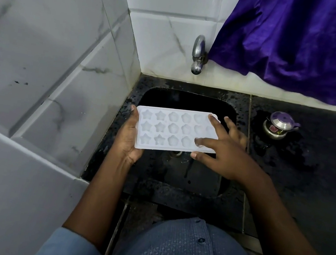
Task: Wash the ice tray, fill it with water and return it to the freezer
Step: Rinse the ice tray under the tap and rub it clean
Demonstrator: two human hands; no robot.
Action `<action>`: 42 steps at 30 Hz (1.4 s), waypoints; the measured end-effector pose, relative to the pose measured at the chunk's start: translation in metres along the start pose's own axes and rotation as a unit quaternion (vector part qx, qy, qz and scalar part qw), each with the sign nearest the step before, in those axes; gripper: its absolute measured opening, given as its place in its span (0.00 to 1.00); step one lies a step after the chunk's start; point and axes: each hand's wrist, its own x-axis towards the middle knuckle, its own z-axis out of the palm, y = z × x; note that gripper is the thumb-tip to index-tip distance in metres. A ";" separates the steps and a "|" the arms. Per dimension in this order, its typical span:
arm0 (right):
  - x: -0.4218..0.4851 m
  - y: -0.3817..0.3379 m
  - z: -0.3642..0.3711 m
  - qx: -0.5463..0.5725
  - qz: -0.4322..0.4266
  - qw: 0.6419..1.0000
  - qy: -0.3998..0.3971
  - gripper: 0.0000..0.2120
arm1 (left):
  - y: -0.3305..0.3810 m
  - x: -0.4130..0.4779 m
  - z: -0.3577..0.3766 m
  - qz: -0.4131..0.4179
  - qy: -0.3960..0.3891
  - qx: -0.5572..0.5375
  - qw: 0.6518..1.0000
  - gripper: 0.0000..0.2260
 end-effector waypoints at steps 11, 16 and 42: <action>0.003 0.004 0.004 0.013 0.007 0.999 -0.035 0.24 | -0.001 -0.003 0.003 0.011 0.016 0.001 1.000 0.35; 0.004 0.004 0.005 0.042 -0.001 0.999 0.010 0.21 | -0.004 -0.003 0.004 0.009 0.013 0.007 1.000 0.36; 0.005 0.011 0.006 0.035 0.002 0.999 0.028 0.30 | -0.006 0.001 0.007 0.012 -0.004 0.008 1.000 0.37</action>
